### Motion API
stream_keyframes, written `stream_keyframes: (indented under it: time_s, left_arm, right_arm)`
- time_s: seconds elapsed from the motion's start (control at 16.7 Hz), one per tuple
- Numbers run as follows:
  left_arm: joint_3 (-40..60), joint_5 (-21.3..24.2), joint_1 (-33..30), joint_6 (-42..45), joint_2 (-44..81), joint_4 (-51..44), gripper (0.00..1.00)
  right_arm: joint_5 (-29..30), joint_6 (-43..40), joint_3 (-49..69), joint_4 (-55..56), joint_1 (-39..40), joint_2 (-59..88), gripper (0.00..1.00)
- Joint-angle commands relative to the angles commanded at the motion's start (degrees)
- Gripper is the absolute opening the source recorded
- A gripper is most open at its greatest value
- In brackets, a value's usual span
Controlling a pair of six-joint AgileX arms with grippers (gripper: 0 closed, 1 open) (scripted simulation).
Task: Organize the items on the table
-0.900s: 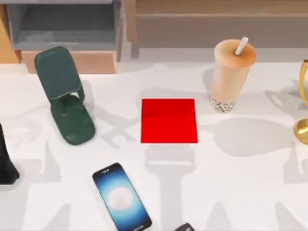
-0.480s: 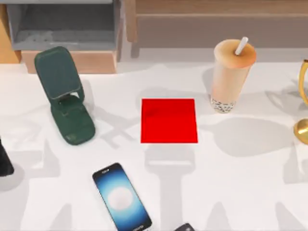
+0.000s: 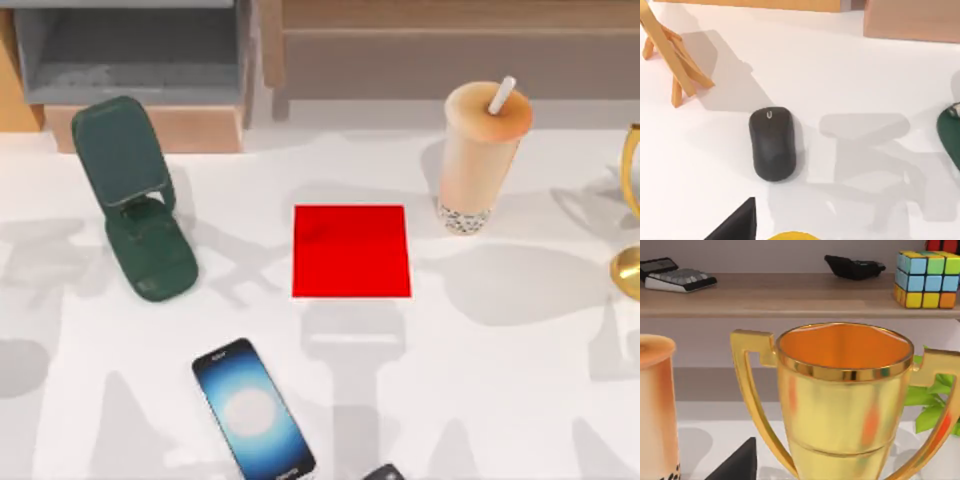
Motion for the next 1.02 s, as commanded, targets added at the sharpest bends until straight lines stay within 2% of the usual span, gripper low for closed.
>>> stream_keyframes:
  time_s: [0.3, 0.54, 0.78, 1.02]
  left_arm:
    - [26.69, 0.36, 3.46, -0.74, 32.20, -16.62, 1.00]
    - [44.22, 0.87, 5.85, -1.11, 52.17, -28.12, 1.00]
    - [57.34, 1.22, 7.55, -1.01, 66.21, -36.60, 1.00]
    - [63.38, 1.38, 8.27, -0.86, 73.01, -40.50, 1.00]
  right_arm:
    - [0.00, 0.00, 0.00, 0.00, 0.00, 0.00, 1.00]
    - [0.00, 0.00, 0.00, 0.00, 0.00, 0.00, 1.00]
    - [0.00, 0.00, 0.00, 0.00, 0.00, 0.00, 1.00]
    - [0.00, 0.00, 0.00, 0.00, 0.00, 0.00, 1.00]
